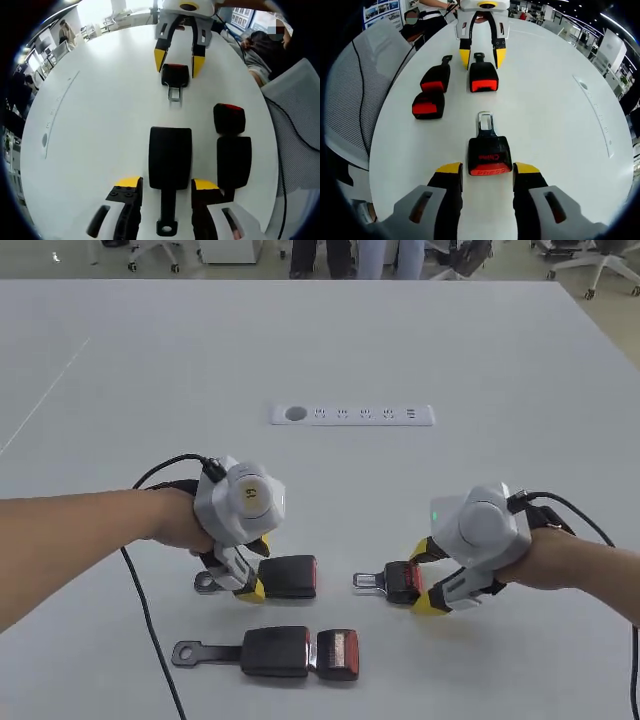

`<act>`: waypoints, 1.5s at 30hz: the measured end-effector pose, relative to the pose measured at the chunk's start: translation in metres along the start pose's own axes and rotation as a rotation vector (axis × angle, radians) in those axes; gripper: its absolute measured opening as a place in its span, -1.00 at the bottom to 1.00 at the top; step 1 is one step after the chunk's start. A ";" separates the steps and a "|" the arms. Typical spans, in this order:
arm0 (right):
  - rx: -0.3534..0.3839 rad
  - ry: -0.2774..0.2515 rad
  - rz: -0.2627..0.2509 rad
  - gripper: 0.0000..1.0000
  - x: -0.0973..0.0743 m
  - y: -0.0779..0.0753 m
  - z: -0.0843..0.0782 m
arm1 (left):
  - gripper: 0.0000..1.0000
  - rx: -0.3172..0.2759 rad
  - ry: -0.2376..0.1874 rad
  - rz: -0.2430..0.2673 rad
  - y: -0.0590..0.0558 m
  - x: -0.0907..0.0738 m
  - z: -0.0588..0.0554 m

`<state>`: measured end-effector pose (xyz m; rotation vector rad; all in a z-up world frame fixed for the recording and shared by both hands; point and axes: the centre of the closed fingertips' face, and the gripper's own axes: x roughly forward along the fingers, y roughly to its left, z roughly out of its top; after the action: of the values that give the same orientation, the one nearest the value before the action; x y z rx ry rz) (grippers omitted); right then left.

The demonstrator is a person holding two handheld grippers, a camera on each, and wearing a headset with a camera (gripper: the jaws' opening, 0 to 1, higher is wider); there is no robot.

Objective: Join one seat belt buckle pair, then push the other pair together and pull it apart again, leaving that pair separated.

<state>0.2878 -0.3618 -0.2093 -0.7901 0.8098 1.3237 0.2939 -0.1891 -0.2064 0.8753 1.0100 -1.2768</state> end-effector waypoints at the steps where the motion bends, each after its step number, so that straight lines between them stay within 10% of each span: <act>1: -0.001 0.001 0.002 -0.26 0.000 0.000 0.000 | -0.21 0.001 0.003 -0.002 -0.001 -0.002 0.001; 45: 0.015 -0.015 -0.008 -0.37 0.005 -0.003 0.007 | -0.39 0.032 0.028 -0.008 0.002 0.007 -0.003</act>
<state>0.2918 -0.3540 -0.2097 -0.7699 0.8033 1.3130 0.2957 -0.1882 -0.2139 0.9165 1.0188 -1.2936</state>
